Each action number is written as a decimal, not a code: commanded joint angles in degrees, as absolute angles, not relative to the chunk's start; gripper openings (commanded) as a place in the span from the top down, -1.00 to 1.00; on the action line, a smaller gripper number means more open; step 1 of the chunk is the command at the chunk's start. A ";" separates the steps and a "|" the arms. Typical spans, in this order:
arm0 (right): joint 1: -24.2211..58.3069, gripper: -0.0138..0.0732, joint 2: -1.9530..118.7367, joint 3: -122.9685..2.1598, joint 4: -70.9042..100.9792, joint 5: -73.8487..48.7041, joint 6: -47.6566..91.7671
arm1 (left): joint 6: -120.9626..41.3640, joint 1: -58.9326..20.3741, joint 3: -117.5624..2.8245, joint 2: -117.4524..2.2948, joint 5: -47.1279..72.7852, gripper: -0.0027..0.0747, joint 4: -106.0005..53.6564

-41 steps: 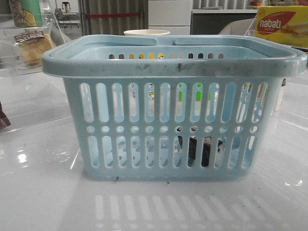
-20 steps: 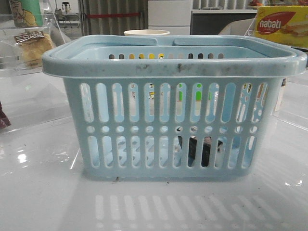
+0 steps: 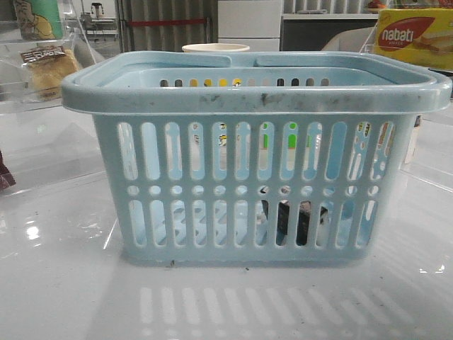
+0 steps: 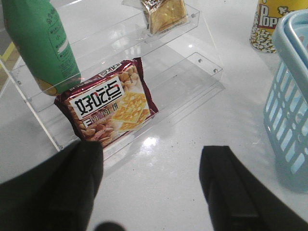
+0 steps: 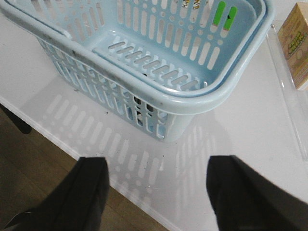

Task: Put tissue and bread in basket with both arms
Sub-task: 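Raise the right gripper out of the basket and pull it back, then move the left gripper to the packaged bread on the shelf and grasp it, then lift the bread with the left gripper and carry it over the basket, then lower the bread into the basket beside the tissue pack, open left gripper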

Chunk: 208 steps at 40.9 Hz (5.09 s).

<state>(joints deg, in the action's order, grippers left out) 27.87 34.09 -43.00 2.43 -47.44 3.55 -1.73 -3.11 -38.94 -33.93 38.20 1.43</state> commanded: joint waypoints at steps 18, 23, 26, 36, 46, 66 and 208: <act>27.78 -0.56 34.08 -44.44 1.76 -43.58 3.39 | -1.19 -2.96 -53.07 -59.64 25.76 -0.76 0.92; 27.78 -0.56 34.08 -44.44 1.76 -43.58 3.39 | -1.19 -2.96 -57.66 -67.74 20.36 -0.76 0.92; 27.78 -0.56 34.08 -44.44 1.76 -43.58 3.39 | -1.19 -2.96 -60.49 -72.33 18.05 -0.76 0.92; 27.78 -0.56 34.08 -44.44 1.76 -43.53 3.39 | -1.19 -2.96 -71.40 -86.81 16.87 -0.76 3.45; 27.78 -0.56 34.08 -44.44 1.76 -43.53 3.39 | -1.19 -2.05 -80.17 -97.83 16.87 -0.76 3.45; 27.78 -0.56 34.08 -44.44 1.76 -43.53 3.39 | -1.19 -1.59 -91.95 -111.26 8.71 -0.76 -3.31; 27.78 -0.56 34.08 -44.44 1.76 -43.42 3.39 | -11.92 -38.68 -93.81 -104.91 46.92 -0.28 -4.25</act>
<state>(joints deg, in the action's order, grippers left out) 27.87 34.09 -43.00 2.43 -47.54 3.45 -12.02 -38.40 -92.02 -108.00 49.66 -3.70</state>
